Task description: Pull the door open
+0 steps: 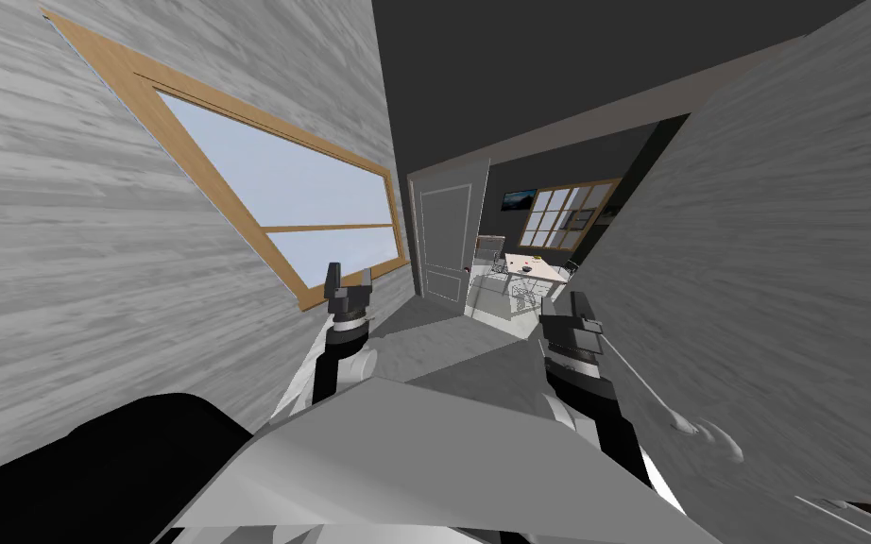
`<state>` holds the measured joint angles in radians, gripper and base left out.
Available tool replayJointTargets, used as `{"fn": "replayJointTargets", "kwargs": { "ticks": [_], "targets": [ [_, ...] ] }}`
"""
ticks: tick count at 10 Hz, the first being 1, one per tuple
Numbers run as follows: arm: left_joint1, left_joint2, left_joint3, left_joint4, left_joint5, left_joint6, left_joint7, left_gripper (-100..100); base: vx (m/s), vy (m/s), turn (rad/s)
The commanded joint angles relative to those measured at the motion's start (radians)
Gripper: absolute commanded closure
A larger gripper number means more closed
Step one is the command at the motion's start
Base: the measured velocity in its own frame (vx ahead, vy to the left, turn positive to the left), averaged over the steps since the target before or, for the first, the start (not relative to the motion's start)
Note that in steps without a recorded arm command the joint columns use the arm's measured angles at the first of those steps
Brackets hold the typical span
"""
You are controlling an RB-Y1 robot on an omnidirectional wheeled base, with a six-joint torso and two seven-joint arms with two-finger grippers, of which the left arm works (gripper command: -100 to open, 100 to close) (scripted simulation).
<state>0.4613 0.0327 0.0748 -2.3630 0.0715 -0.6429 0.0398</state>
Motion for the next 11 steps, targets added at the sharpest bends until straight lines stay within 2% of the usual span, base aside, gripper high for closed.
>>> {"fn": "replayJointTargets", "kwargs": {
  "ticks": [1, 5, 8, 11],
  "targets": [
    [-0.007, 0.009, 0.001, 0.034, -0.009, -0.007, -0.025, -100, 0.057, -0.044, -0.039],
    [-0.021, 0.023, 0.003, 0.097, -0.024, -0.019, -0.071, -100, 0.101, -0.042, -0.028],
    [-0.037, 0.037, 0.005, 0.169, -0.042, -0.033, -0.124, -100, 0.114, -0.053, -0.033],
    [-0.048, 0.046, 0.006, 0.221, -0.056, -0.043, -0.163, -100, 0.102, -0.043, -0.028]
  ]
}}
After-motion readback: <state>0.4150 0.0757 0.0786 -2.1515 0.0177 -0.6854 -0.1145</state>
